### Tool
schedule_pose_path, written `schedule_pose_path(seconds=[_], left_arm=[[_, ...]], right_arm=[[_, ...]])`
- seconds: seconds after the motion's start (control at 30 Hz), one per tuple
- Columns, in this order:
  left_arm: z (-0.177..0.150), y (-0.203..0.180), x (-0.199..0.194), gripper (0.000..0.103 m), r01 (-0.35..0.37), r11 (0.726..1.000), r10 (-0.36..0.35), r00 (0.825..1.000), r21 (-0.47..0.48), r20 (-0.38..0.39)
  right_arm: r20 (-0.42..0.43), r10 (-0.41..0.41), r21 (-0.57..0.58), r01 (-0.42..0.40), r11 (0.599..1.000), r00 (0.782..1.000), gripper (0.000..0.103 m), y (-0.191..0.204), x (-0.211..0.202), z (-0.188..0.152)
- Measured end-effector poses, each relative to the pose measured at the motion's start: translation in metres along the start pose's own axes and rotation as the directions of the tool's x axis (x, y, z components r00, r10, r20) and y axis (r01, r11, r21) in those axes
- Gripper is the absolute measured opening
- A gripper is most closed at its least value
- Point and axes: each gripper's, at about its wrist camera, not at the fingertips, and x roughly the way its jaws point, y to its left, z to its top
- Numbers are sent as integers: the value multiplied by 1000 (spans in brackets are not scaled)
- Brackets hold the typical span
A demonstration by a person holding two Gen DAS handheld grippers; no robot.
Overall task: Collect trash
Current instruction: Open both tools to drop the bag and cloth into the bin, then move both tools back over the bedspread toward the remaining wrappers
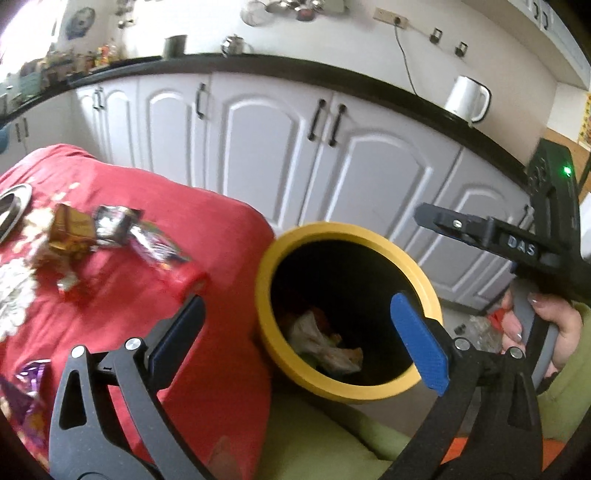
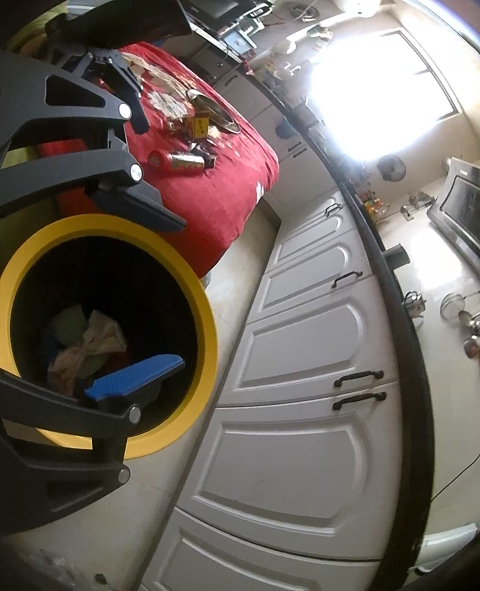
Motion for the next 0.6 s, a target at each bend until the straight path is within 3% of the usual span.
schedule_pose_path(seconds=[0.23, 0.6], left_arm=[[4, 15, -22, 92, -46, 998, 48, 997, -34, 53], [6, 40, -52, 92, -90, 991, 102, 988, -95, 120]], right_arm=[[35, 23, -48, -21, 999, 999, 74, 22, -10, 3], [50, 58, -133, -51, 990, 997, 77, 59, -20, 2]])
